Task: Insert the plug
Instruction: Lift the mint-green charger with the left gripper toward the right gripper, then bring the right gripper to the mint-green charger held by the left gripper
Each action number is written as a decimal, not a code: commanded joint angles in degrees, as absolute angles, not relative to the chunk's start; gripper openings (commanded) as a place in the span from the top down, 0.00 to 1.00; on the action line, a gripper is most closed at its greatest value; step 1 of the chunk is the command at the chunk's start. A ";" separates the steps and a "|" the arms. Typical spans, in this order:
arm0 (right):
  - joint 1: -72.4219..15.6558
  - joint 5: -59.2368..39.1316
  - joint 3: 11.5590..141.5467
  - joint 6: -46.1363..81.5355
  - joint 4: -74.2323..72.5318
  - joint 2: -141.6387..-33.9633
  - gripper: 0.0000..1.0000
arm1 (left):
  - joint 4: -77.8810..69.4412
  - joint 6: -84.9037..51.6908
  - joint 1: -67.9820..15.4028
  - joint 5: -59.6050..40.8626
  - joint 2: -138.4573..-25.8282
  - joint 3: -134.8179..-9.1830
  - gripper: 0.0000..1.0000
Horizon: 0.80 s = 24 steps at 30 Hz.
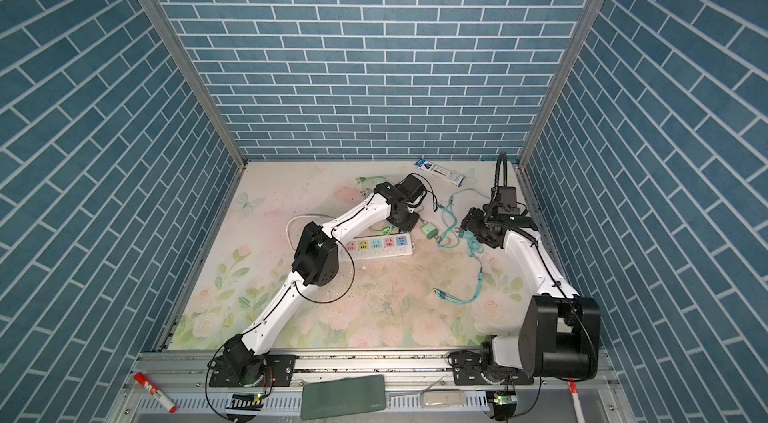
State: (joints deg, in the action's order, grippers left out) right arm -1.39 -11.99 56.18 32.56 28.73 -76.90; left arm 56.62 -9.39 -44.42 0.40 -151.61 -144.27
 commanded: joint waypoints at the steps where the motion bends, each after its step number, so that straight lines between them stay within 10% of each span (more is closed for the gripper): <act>1: -1.23 -14.24 55.77 30.42 30.82 -75.37 0.28 | 55.63 -6.82 -44.30 0.78 -144.66 -144.23 0.84; 11: -3.79 -25.34 56.97 33.85 28.05 -70.98 0.27 | 45.89 0.71 -42.13 -8.19 -130.44 -137.09 0.85; 24: -14.10 -34.53 58.83 27.14 18.57 -67.39 0.29 | 19.49 6.81 -36.99 -30.89 -104.69 -97.02 0.89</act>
